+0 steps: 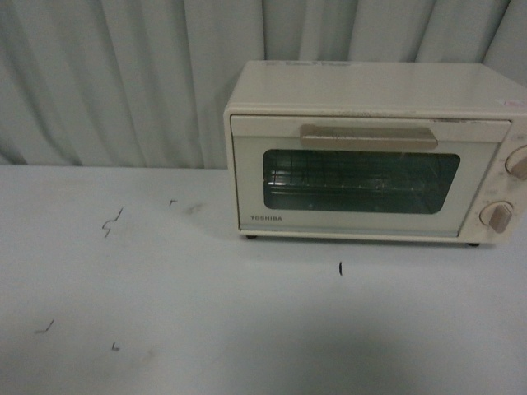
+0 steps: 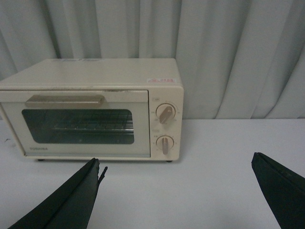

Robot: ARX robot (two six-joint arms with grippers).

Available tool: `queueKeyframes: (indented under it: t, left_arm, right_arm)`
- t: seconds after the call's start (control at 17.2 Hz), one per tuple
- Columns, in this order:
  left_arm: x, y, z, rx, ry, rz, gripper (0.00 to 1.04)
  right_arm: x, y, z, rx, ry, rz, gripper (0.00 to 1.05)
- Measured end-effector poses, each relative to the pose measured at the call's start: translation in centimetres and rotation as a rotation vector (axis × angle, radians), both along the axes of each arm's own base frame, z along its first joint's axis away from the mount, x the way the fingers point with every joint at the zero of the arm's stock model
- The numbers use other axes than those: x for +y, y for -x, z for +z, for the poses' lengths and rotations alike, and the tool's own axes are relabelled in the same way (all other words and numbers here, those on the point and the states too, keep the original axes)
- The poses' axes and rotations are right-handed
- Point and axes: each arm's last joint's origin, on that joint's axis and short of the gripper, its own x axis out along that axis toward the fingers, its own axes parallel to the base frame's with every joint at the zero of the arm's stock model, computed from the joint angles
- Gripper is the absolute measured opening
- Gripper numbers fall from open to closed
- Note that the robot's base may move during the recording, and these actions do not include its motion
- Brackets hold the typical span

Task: Open oven

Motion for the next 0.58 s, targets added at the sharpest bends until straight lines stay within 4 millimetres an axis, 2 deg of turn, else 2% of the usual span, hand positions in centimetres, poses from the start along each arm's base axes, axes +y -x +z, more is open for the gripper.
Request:
queueKeyframes:
  t: [0.58]
  left_arm:
    - [0.00, 0.00, 0.03, -0.003, 0.000, 0.000, 0.98]
  right_arm:
    - [0.00, 0.00, 0.03, -0.003, 0.000, 0.000, 0.98]
